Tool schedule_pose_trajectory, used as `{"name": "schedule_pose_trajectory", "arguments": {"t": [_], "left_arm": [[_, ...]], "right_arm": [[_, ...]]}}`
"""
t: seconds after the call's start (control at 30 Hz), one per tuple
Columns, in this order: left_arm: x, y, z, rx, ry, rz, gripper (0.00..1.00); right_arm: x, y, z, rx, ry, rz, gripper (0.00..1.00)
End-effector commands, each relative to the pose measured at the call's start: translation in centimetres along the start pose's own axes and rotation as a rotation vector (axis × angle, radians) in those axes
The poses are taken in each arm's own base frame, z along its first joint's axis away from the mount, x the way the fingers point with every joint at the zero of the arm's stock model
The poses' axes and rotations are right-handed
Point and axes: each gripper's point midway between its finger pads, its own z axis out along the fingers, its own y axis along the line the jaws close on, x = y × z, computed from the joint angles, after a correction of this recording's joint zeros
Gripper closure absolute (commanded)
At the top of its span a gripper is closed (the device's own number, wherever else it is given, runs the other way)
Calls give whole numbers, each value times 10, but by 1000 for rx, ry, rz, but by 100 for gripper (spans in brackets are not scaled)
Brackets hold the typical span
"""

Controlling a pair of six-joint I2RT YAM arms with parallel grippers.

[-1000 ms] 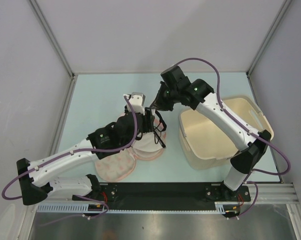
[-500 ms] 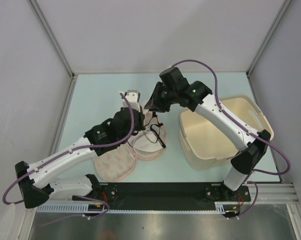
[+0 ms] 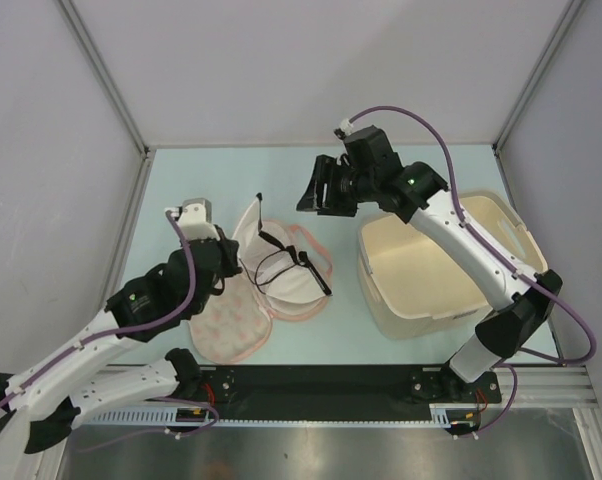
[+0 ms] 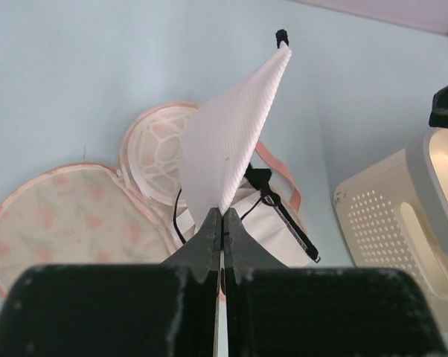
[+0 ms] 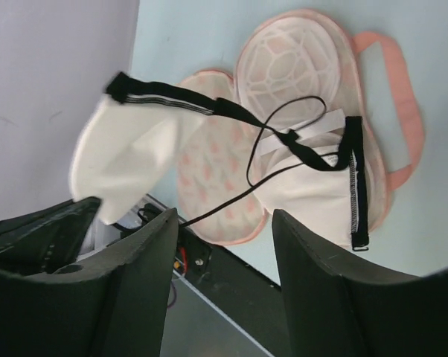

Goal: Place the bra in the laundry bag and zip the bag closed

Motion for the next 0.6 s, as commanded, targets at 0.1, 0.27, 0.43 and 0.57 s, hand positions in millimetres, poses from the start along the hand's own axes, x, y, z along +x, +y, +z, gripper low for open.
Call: {"name": "schedule_pose_trajectory", "arguments": {"t": [0.1,0.27,0.43,0.57], "left_arm": [[-1,41,-9,-132,-72,-56,100],[0,58,-16,-192,-83,-80,100],[8,68,-25,-192,-56,-107,100],[17,72,-33,-148,-31,-120,100]], "right_arm": [[11,-9,57,-102,42,-157,63],[44,-30,104,-78,119,-154,73],[64,-53,147,-44,157,-159,75],[73,-64,172,-31,184,-168,76]]}}
